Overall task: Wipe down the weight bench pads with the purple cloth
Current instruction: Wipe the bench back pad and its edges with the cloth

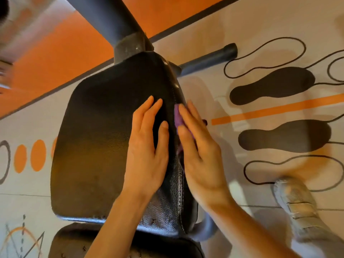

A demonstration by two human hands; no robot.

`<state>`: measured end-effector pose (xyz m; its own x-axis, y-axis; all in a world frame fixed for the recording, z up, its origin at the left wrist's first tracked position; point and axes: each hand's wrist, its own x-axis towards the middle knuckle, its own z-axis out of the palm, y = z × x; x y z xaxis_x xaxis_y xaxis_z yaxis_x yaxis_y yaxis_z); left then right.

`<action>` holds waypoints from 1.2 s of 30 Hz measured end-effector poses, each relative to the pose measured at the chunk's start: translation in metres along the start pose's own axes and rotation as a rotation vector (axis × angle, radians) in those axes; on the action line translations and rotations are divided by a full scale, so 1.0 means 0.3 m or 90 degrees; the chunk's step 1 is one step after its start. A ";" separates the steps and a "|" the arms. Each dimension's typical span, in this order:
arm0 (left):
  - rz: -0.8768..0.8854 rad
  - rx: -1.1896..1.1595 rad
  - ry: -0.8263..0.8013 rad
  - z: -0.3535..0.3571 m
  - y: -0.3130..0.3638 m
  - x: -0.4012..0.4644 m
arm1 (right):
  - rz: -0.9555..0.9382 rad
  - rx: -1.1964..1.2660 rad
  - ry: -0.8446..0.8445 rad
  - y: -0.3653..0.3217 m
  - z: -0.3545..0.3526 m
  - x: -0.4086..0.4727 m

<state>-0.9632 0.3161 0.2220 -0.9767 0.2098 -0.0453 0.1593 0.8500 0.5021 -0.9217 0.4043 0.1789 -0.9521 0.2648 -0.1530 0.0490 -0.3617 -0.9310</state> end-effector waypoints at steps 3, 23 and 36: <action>-0.008 -0.002 0.002 0.011 0.003 -0.004 | 0.082 0.014 0.020 0.003 -0.002 0.251; -0.042 -0.006 -0.019 0.016 0.005 0.012 | 0.024 -0.101 -0.052 -0.026 -0.001 0.183; -0.071 0.032 0.026 -0.008 -0.025 0.289 | 0.107 -0.060 -0.051 -0.037 0.028 0.393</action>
<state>-1.0495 0.3270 0.2164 -0.9936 0.0934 -0.0635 0.0548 0.8904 0.4519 -1.0371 0.4318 0.1739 -0.9489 0.1347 -0.2852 0.2333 -0.3087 -0.9221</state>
